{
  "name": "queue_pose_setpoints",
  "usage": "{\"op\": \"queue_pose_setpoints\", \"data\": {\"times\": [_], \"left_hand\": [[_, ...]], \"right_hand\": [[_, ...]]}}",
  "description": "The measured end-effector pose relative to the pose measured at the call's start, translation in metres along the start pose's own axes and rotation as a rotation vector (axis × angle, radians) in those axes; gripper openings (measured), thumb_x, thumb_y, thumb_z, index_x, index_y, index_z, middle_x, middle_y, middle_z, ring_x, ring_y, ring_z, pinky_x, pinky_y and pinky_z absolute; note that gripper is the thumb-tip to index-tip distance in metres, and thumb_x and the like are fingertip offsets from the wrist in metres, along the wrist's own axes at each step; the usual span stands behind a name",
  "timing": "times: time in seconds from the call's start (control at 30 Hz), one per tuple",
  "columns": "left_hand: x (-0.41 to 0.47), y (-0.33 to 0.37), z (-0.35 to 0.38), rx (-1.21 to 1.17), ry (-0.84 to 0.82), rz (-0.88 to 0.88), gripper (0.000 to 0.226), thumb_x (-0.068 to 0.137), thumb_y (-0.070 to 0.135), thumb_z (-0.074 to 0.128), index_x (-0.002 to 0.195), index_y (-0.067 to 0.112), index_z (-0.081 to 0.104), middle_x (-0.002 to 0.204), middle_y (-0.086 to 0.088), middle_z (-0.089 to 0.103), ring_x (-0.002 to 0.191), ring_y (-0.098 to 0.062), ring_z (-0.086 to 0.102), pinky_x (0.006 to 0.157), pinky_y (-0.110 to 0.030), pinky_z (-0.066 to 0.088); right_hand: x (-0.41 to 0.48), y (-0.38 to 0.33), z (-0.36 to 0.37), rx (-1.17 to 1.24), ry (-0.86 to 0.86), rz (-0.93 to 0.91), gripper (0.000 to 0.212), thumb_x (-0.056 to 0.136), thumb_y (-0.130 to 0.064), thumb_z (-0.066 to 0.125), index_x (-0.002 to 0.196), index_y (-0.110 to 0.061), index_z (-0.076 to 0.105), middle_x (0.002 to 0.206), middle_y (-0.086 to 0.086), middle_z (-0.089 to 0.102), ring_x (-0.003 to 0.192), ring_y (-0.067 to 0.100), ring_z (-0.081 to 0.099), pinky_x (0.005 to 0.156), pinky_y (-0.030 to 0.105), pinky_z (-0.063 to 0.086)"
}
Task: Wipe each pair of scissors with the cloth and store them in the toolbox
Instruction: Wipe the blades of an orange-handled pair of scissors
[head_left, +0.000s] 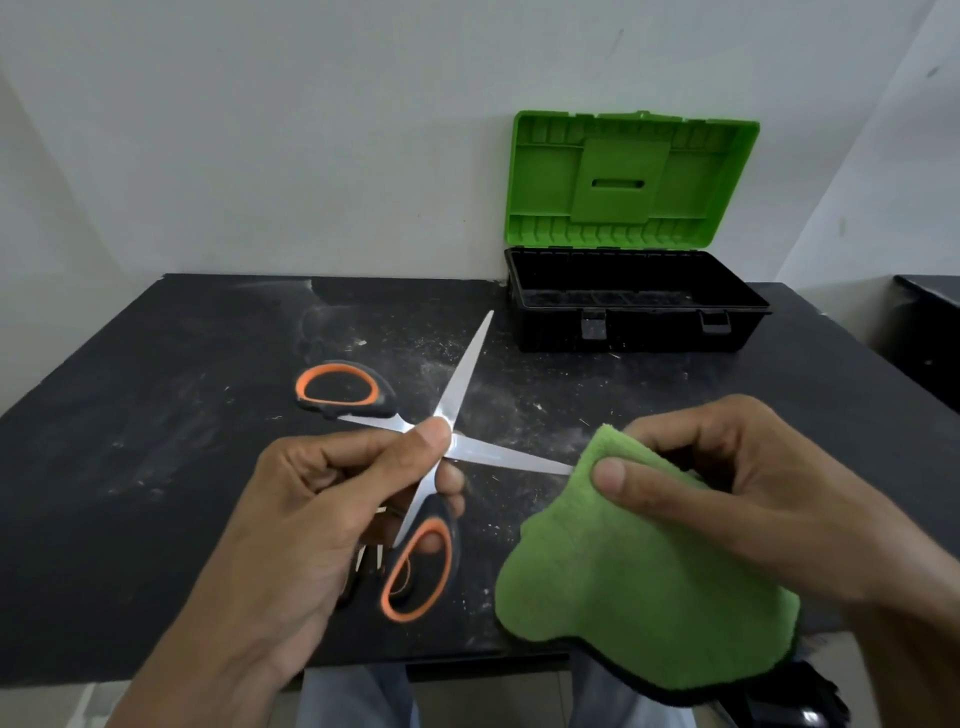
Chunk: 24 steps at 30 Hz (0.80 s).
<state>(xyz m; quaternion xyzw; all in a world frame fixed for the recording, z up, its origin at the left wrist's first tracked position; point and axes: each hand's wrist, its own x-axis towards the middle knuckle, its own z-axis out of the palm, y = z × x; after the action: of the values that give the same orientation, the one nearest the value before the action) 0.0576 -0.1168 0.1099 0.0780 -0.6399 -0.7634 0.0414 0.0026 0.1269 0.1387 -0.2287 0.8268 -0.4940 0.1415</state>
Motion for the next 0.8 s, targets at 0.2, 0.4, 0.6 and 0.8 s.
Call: {"op": "queue_pose_setpoints", "data": {"times": [0.2, 0.4, 0.6, 0.8], "left_hand": [[-0.003, 0.003, 0.007, 0.03, -0.003, 0.004, 0.029, 0.066, 0.033, 0.079, 0.064, 0.004, 0.077, 0.066, -0.013, 0.072, 0.054, -0.021, 0.065, 0.046, -0.023, 0.051], [-0.007, -0.002, 0.027, 0.081, -0.073, 0.039, 0.032, 0.074, 0.031, 0.074, 0.062, 0.001, 0.074, 0.061, -0.016, 0.07, 0.05, -0.021, 0.061, 0.05, -0.025, 0.05], [-0.008, -0.003, 0.019, 0.083, -0.035, 0.029, 0.031, 0.073, 0.029, 0.074, 0.064, -0.001, 0.075, 0.064, -0.019, 0.071, 0.052, -0.025, 0.062, 0.047, -0.026, 0.051], [-0.009, 0.002, 0.009, 0.139, -0.018, -0.002, 0.034, 0.069, 0.033, 0.074, 0.061, 0.0, 0.074, 0.061, -0.019, 0.069, 0.042, -0.016, 0.055, 0.039, -0.02, 0.041]], "right_hand": [[-0.001, -0.004, 0.002, -0.012, 0.003, -0.015, 0.027, 0.091, -0.041, 0.069, 0.09, -0.018, 0.083, 0.081, 0.009, 0.081, 0.075, 0.032, 0.079, 0.071, 0.057, 0.061], [0.007, -0.006, 0.02, -0.011, -0.025, -0.053, 0.029, 0.092, -0.045, 0.068, 0.088, -0.02, 0.082, 0.079, 0.006, 0.079, 0.069, 0.029, 0.076, 0.06, 0.041, 0.059], [0.009, 0.001, 0.034, -0.039, -0.006, -0.11, 0.036, 0.096, -0.048, 0.062, 0.086, -0.017, 0.076, 0.077, 0.007, 0.074, 0.069, 0.03, 0.071, 0.062, 0.047, 0.055], [0.0, 0.006, 0.017, -0.063, -0.037, -0.072, 0.036, 0.096, -0.047, 0.063, 0.089, -0.017, 0.08, 0.076, 0.008, 0.074, 0.068, 0.034, 0.072, 0.058, 0.043, 0.057]]}}
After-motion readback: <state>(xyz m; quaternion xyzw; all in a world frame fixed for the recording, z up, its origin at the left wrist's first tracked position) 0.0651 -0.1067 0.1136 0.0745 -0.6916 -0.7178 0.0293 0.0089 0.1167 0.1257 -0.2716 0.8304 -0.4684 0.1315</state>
